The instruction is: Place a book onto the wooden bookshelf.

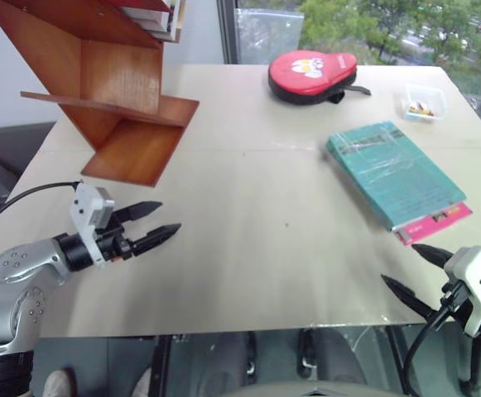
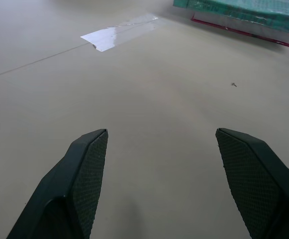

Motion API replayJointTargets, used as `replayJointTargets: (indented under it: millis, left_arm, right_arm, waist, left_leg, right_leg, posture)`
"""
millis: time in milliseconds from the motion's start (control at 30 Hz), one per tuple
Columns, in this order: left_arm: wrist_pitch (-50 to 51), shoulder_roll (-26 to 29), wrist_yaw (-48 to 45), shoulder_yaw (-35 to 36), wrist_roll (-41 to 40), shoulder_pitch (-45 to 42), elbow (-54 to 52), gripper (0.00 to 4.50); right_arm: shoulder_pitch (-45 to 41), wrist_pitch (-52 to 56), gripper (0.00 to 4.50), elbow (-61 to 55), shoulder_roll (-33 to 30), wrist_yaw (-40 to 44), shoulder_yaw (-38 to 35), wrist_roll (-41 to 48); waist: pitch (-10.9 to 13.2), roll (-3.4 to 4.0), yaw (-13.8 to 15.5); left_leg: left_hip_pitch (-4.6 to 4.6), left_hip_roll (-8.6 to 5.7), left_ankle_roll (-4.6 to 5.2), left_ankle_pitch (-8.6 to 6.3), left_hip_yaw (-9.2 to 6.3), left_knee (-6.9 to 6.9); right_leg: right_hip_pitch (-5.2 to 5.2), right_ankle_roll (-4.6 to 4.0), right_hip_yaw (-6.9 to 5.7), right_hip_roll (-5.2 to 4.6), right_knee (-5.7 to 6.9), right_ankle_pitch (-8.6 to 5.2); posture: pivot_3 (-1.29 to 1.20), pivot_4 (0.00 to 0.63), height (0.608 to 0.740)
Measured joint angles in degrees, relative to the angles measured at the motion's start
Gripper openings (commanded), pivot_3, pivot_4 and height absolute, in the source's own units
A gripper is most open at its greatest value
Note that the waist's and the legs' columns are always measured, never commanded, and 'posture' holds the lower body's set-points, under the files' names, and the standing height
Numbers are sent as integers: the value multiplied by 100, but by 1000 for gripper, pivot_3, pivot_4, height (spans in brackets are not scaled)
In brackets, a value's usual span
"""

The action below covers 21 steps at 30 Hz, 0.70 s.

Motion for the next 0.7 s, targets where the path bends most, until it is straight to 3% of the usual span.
replayJointTargets:
  millis: [100,200,300,433,533,700]
  left_arm:
    - [4,-21,-44,-56,-23,-111,16,3660]
    - [13,-190,-173,-319,-266,-553,-140,3660]
    - [25,-230,-386,-518,-499,-699,-414,3660]
    - [53,-290,-610,-810,-708,-972,-634,3660]
    - [175,-388,-653,-1030,-924,-1354,-734,3660]
    - [353,-489,-680,-1305,-1136,-1854,-873,3660]
  right_arm:
    - [-183,11,4177,58,8,-117,16,-26]
    - [-942,412,3363,184,90,-566,6,260]
    - [-1503,1070,1940,447,38,-883,-37,712]
    - [-2753,1696,36,1353,-520,-1562,-11,443]
    - [-4415,2260,36,2905,-1177,-2140,420,-121]
    - [-6990,2705,36,5982,-1565,-2329,1258,-761]
  waist:
    - [0,-1,2]
    - [-2,-5,0]
    - [-3,-6,-4]
    - [0,-2,-15]
    - [3,2,-27]
    - [4,4,-25]
  left_leg:
    - [0,0,0,0,-1,0]
    - [2,-1,-1,1,5,3]
    - [1,-1,0,1,3,1]
    - [1,-3,3,2,25,1]
    - [3,-5,6,3,41,2]
    - [0,1,5,4,37,-7]
  right_leg:
    - [1,-1,-2,0,0,0]
    - [1,-4,5,-3,1,3]
    - [-1,-13,5,2,2,24]
    - [-8,-6,3,9,1,30]
    - [-13,-5,11,11,2,31]
    - [-17,-10,16,26,0,32]
  posture:
    - [0,150,740]
    - [0,150,740]
    - [0,150,740]
    - [0,150,740]
    - [0,150,740]
    - [0,150,740]
